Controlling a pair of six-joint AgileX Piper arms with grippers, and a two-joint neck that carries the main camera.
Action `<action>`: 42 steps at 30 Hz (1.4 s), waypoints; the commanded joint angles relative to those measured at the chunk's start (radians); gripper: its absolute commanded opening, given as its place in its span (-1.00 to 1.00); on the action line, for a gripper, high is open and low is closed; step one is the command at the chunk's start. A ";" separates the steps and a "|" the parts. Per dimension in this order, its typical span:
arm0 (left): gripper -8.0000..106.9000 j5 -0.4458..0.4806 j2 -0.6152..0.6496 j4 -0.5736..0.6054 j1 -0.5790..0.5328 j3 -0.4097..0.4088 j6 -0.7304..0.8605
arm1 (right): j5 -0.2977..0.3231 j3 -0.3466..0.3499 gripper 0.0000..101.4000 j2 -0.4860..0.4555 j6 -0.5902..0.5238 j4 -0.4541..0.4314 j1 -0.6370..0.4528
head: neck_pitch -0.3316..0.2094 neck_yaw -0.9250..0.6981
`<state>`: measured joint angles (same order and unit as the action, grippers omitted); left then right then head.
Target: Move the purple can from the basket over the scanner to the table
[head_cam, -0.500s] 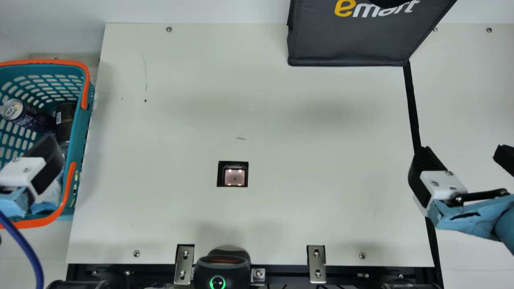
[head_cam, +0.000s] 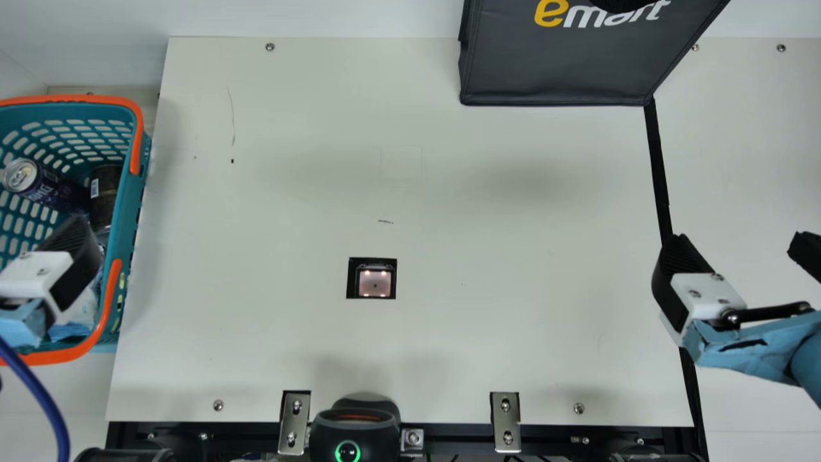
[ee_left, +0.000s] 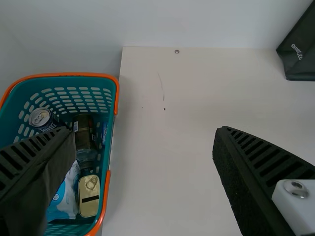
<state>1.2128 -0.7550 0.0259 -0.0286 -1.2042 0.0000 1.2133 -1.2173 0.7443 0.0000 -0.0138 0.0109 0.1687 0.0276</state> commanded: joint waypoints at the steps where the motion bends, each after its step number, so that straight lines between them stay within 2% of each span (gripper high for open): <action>1: 0.71 0.000 0.000 0.000 0.000 0.000 0.000 | 0.000 0.000 0.87 0.000 0.000 0.000 0.000 | -0.030 0.000; 42: 0.71 0.000 0.000 0.000 0.000 0.000 0.000 | -0.001 0.000 0.87 0.000 0.000 0.000 0.000 | -0.030 0.000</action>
<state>1.2128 -0.7550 0.0259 -0.0286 -1.2042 0.0000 1.2123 -1.2173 0.7443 0.0000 -0.0138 0.0109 0.1672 0.0276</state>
